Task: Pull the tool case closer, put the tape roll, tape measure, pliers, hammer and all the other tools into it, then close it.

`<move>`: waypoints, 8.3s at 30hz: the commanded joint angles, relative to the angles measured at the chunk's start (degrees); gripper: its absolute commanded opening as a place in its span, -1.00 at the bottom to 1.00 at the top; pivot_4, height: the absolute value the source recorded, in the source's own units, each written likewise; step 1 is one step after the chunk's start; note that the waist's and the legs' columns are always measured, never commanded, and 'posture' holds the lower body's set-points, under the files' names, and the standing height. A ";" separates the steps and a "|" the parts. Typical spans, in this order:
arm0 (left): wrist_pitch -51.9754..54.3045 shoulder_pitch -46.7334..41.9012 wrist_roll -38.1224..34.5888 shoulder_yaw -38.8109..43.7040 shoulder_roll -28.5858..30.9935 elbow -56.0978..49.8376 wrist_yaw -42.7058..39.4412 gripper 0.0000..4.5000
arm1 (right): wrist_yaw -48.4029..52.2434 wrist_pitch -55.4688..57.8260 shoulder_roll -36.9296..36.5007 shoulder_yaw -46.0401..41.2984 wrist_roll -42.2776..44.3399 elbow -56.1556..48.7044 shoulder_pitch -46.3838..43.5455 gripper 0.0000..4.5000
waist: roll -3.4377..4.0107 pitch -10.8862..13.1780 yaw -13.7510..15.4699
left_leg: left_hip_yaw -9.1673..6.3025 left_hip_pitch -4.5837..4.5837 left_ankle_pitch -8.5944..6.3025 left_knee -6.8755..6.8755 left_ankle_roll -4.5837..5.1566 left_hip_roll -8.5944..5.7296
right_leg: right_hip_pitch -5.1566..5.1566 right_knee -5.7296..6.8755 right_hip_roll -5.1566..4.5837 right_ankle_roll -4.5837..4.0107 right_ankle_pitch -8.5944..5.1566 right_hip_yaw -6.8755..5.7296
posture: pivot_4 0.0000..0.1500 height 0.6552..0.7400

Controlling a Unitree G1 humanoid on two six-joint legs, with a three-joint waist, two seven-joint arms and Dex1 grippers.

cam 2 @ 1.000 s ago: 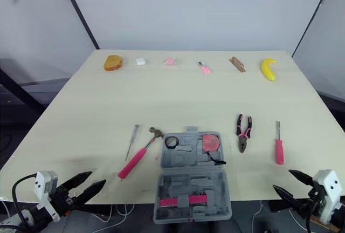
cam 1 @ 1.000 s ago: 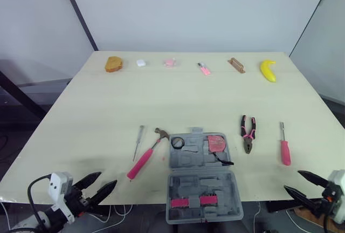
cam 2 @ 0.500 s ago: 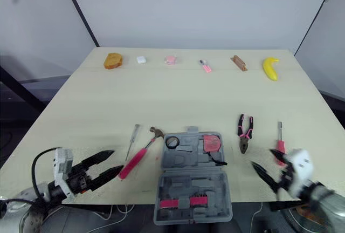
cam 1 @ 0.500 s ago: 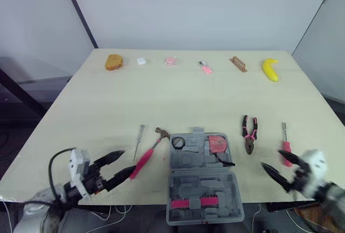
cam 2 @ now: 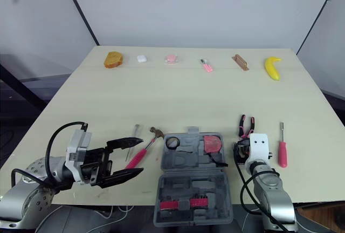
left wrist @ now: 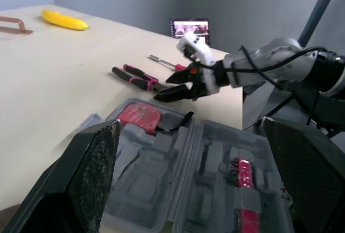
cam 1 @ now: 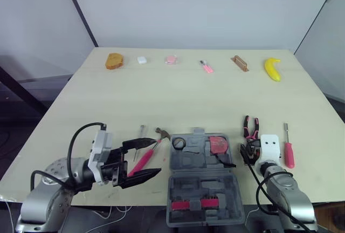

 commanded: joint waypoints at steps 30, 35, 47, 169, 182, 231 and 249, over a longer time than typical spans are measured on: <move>6.25 -5.71 -5.90 0.54 -4.08 -5.90 11.65 1.00 | 34.31 -3.33 -26.63 -3.24 14.55 -11.08 -0.58 -0.57 | 0.28 0.15 -0.13 | 0.03 0.03 0.01 0.04 0.00 -0.02 | 0.01 0.07 0.17 0.00 0.02 0.09 | 1.00 1.00; 7.14 -5.18 -8.08 3.17 -0.92 -0.69 5.88 1.00 | 52.94 -0.07 -44.78 0.37 19.68 -13.56 -10.45 -0.57 | 0.28 0.22 -0.14 | 0.02 0.06 0.01 0.13 0.01 0.01 | 0.03 0.09 0.30 -0.01 0.03 0.02 | 1.00 1.00; 2.36 -0.95 -5.24 7.65 6.84 10.70 -11.15 1.00 | 65.95 5.95 -44.31 28.94 7.47 -5.86 -40.04 -0.57 | 0.31 0.44 -0.64 | -0.11 -0.22 0.01 0.13 0.01 0.05 | -0.14 0.00 0.08 -0.09 0.06 -0.13 | 1.00 1.00; -6.91 11.85 6.91 10.86 -8.38 20.59 11.82 1.00 | 52.70 -29.05 -29.54 -26.32 20.58 2.84 29.73 0.95 | -0.24 -0.16 0.18 | 0.09 0.66 -0.02 -0.24 -0.01 0.11 | 0.19 0.53 -0.14 -0.38 -0.74 -0.03 | 1.00 1.00; 0.17 -1.39 12.78 -7.55 0.82 12.31 4.71 -0.56 | 53.81 -10.29 -40.73 3.10 14.53 -10.91 6.05 -0.64 | -0.12 0.10 0.38 | 0.03 0.54 0.01 -0.10 -0.01 0.03 | 0.14 0.52 0.16 -0.27 -0.28 0.09 | 1.00 1.00; -0.38 -24.26 29.70 -22.74 -10.41 31.69 12.91 -0.99 | 58.61 -18.81 -28.81 25.89 -10.02 23.83 -27.36 -1.00 | -0.39 -0.01 -0.21 | -0.13 0.04 0.01 0.91 0.01 0.00 | 0.02 0.96 0.34 -0.22 -0.04 -0.19 | 1.00 1.00; -2.03 -28.48 31.76 -22.36 -11.86 36.57 13.94 -0.99 | 58.69 -20.56 -25.93 24.97 -12.32 29.43 -30.31 -1.00 | -0.38 -0.02 -0.11 | -0.14 0.06 0.01 0.91 0.01 0.01 | 0.04 0.99 0.34 -0.22 -0.01 -0.19 | 1.00 1.00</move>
